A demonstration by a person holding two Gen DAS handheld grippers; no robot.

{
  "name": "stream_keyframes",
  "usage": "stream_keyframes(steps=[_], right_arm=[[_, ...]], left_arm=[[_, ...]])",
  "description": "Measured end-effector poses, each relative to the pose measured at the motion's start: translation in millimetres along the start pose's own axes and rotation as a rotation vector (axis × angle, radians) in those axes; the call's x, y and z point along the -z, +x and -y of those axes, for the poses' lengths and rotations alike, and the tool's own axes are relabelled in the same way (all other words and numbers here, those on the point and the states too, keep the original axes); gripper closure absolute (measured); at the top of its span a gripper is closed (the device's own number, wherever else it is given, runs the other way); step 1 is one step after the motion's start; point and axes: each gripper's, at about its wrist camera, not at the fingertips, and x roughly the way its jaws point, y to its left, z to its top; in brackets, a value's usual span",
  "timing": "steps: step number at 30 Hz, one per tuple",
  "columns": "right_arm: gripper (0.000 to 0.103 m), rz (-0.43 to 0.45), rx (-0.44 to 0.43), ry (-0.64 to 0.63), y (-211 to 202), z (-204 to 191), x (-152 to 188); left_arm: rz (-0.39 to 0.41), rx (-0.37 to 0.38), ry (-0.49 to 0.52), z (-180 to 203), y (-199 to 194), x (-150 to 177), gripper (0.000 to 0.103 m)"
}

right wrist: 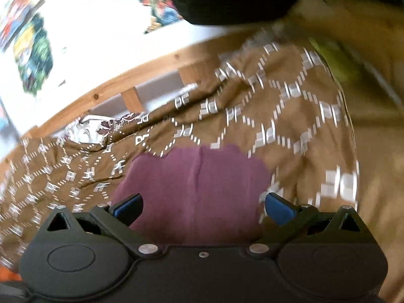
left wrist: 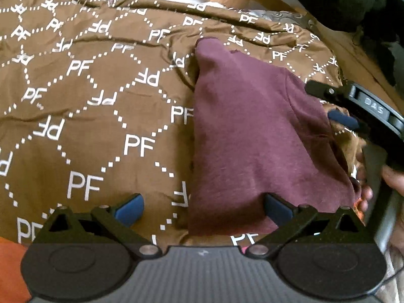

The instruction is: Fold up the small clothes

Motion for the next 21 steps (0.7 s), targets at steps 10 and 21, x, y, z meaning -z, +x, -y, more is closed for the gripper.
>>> stream_keyframes(steps=[10,21], right_arm=[[0.054,0.004,0.020,-0.101,34.9,5.7,-5.6],[0.084,0.093,0.083,-0.517,25.9,-39.7,14.3]], left_arm=[[0.033,-0.002,0.013,1.9,1.5,-0.1,0.000],[0.073,0.019,0.040,6.0,-1.4,2.0,0.001]])
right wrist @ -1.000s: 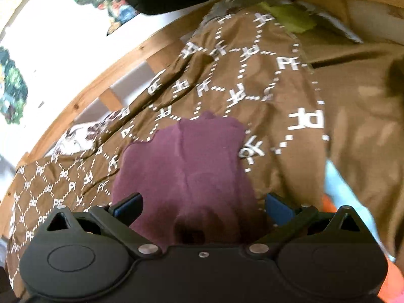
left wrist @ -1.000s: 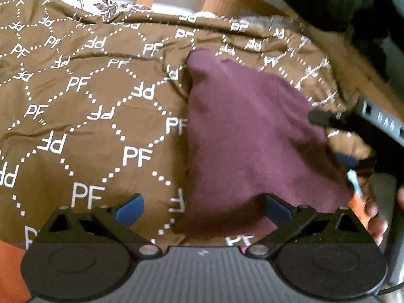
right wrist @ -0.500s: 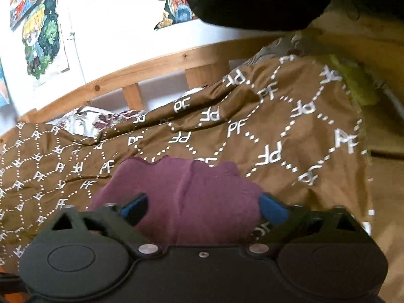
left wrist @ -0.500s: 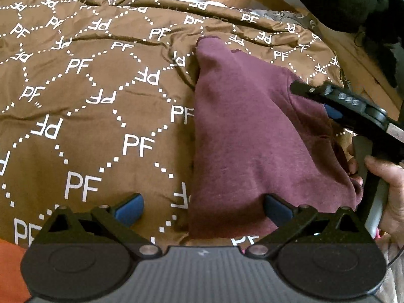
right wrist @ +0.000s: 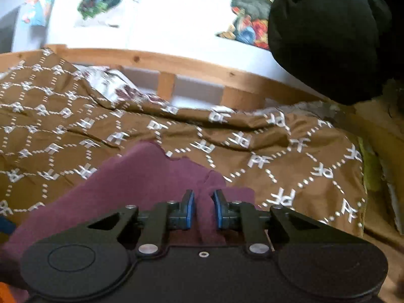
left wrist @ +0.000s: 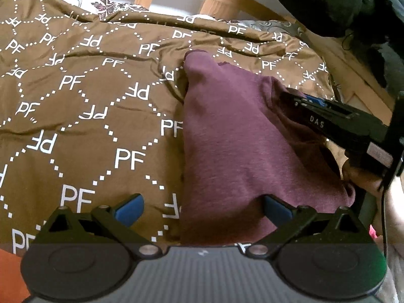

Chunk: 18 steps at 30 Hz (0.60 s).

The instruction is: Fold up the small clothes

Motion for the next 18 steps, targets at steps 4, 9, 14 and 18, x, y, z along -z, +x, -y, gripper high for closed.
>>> stream_keyframes(steps=[4,9,14,18], right_arm=[[0.042,-0.034,0.038,0.183,2.1,28.6,0.3],[0.023,-0.062,-0.047,0.443,13.1,58.6,7.4],[0.020,-0.088,-0.123,0.503,42.1,70.6,10.6],[0.021,-0.112,-0.132,0.534,54.5,74.5,17.6]], left_arm=[[0.000,0.000,0.001,-0.2,-0.1,0.3,0.001],[0.009,0.018,-0.007,-1.9,0.5,0.6,0.001],[0.067,0.107,-0.039,-5.4,-4.6,-1.7,0.001],[0.073,0.097,-0.030,-2.1,0.6,-4.9,0.001]])
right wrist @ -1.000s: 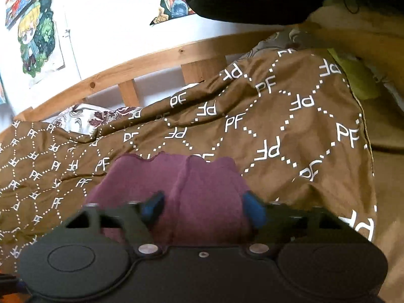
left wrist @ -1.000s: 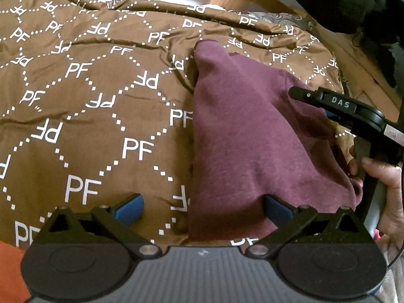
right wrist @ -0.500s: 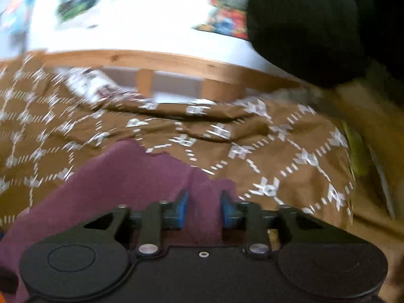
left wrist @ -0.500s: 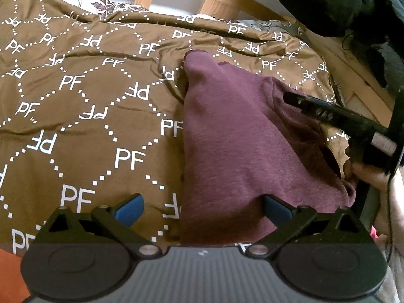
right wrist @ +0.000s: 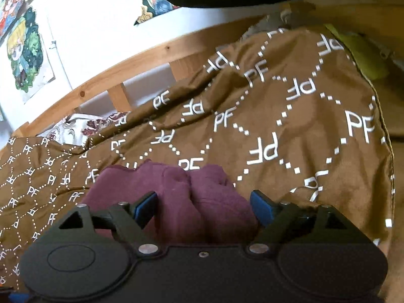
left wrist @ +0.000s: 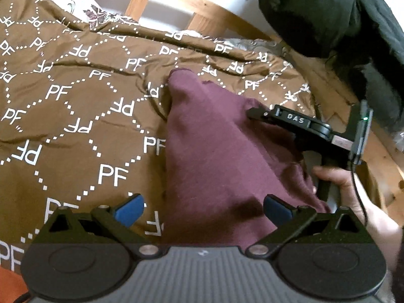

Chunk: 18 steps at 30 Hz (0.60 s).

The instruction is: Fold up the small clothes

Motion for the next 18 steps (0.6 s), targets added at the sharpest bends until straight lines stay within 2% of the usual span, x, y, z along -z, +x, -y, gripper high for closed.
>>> stream_keyframes(steps=[5,10,18], right_arm=[[0.020,-0.007,0.023,-0.072,3.3,-8.6,6.0],[0.007,-0.020,0.017,-0.115,7.6,-15.7,9.9],[0.006,-0.026,0.019,-0.120,7.3,-16.0,11.4]], left_arm=[[-0.052,-0.027,-0.023,-3.6,10.0,0.3,0.001],[-0.069,-0.032,-0.036,-7.4,13.4,1.0,0.001],[-0.068,-0.038,-0.030,-6.6,14.6,1.6,0.001]])
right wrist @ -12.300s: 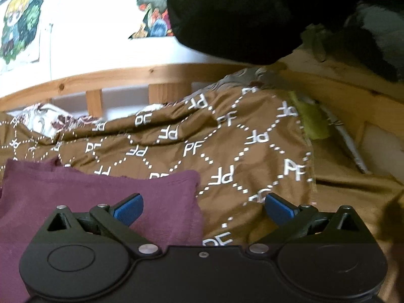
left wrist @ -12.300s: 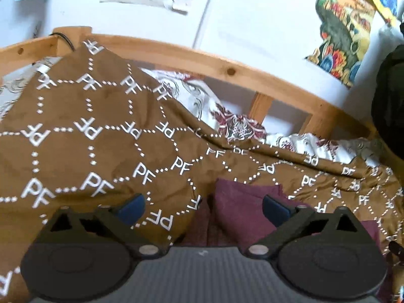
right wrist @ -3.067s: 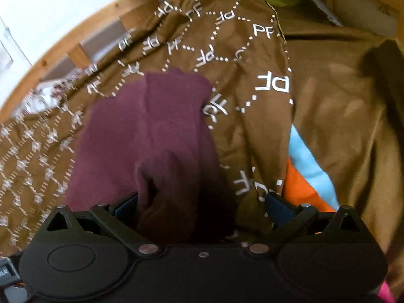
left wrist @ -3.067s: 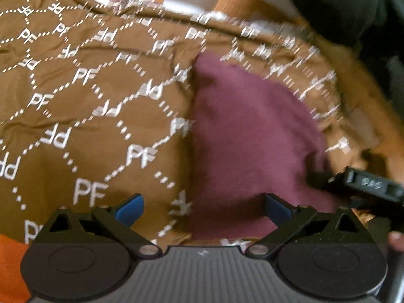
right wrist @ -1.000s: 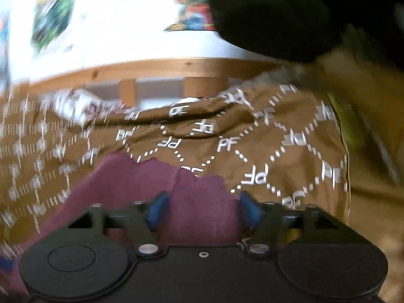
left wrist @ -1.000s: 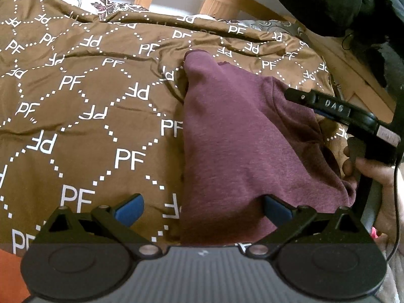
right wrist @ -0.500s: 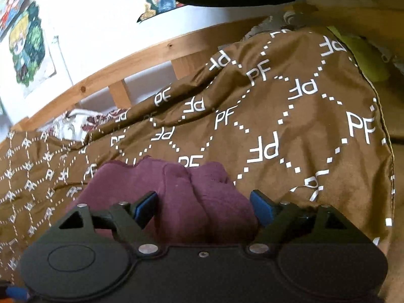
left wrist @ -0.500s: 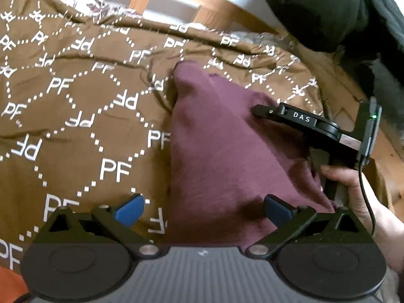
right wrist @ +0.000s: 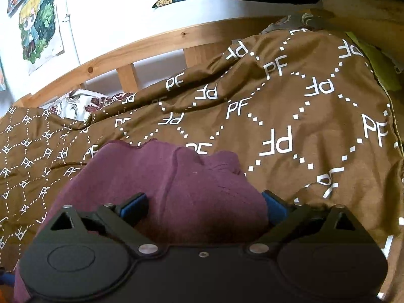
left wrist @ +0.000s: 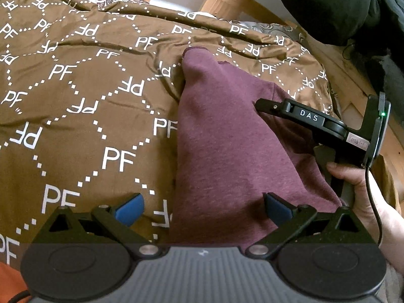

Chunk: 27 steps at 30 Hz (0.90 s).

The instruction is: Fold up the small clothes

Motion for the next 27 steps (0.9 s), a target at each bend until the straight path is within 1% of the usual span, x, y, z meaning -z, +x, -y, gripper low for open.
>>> stream_keyframes(steps=[10,16,19,21,23,24,26,27], right_arm=[[0.004,-0.006,0.003,-0.017,0.9,-1.9,0.5],[0.004,0.000,0.003,-0.008,-0.3,-1.3,0.6],[0.009,0.008,0.015,0.005,-1.4,-0.2,0.4],[0.015,0.012,0.031,0.007,-2.2,-0.4,0.1],[0.023,0.014,0.041,0.008,-2.6,-0.1,-0.3],[0.026,0.014,0.041,0.009,-2.8,0.1,-0.5],[0.037,0.011,0.035,0.010,-2.8,0.1,-0.7],[0.039,0.007,0.030,0.007,-2.5,-0.6,-0.9]], left_arm=[[-0.002,-0.003,0.003,-0.6,1.0,0.3,0.001],[-0.003,-0.002,0.003,-0.7,1.2,-0.1,0.001],[-0.004,-0.002,0.003,-0.8,1.2,-0.3,0.000],[-0.004,-0.002,0.003,-1.0,1.2,-0.4,0.000],[-0.004,-0.002,0.003,-0.9,1.3,-0.6,0.000],[-0.004,-0.002,0.003,-0.7,1.3,-0.8,0.000],[-0.003,0.000,0.000,-1.0,1.4,-0.4,0.001],[0.000,0.002,-0.003,-1.6,0.9,-0.2,0.001]])
